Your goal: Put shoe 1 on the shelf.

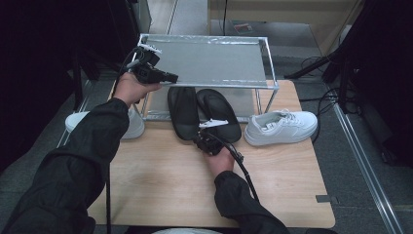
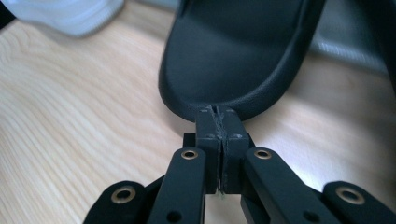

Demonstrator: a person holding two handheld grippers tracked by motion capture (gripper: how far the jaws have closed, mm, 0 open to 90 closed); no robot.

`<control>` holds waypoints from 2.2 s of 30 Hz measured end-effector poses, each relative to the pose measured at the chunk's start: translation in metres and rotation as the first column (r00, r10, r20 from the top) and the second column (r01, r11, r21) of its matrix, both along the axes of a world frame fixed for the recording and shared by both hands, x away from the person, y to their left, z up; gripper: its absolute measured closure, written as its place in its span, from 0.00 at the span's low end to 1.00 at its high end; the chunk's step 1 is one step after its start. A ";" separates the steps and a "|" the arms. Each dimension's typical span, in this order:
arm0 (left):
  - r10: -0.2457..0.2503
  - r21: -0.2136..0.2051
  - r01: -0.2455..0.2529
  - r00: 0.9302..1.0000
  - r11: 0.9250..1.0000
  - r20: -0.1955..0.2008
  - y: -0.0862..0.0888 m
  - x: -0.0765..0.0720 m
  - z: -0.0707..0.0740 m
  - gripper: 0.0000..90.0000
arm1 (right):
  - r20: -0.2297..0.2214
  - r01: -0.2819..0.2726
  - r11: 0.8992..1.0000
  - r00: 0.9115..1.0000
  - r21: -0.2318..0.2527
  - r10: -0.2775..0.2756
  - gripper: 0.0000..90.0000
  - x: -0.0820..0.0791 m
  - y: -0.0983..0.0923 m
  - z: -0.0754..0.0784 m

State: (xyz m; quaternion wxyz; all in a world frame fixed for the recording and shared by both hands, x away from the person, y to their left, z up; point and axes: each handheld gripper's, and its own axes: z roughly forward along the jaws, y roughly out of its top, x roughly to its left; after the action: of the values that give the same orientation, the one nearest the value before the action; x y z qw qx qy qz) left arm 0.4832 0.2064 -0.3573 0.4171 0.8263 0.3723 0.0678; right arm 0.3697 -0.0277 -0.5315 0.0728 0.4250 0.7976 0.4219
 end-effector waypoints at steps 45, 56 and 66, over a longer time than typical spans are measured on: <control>0.010 0.008 -0.010 1.000 1.000 -0.023 -0.002 0.004 0.001 0.97 | 0.044 -0.011 1.000 0.999 0.004 0.011 0.99 -0.001 -0.050 0.040; 0.007 0.012 -0.006 1.000 1.000 -0.019 -0.002 0.003 0.001 0.97 | 0.056 0.050 0.999 0.997 -0.020 -0.049 0.99 -0.017 -0.102 0.034; 0.007 0.026 -0.006 1.000 1.000 -0.013 -0.003 0.003 0.003 0.97 | 0.037 0.086 0.994 0.996 -0.065 -0.084 0.99 -0.022 -0.129 0.025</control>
State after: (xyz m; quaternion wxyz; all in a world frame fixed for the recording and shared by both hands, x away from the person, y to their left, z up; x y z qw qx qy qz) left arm 0.4864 0.2029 -0.3548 0.4036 0.8309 0.3769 0.0684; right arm 0.3478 -0.1570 -0.5061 0.1185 0.4487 0.7910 0.3986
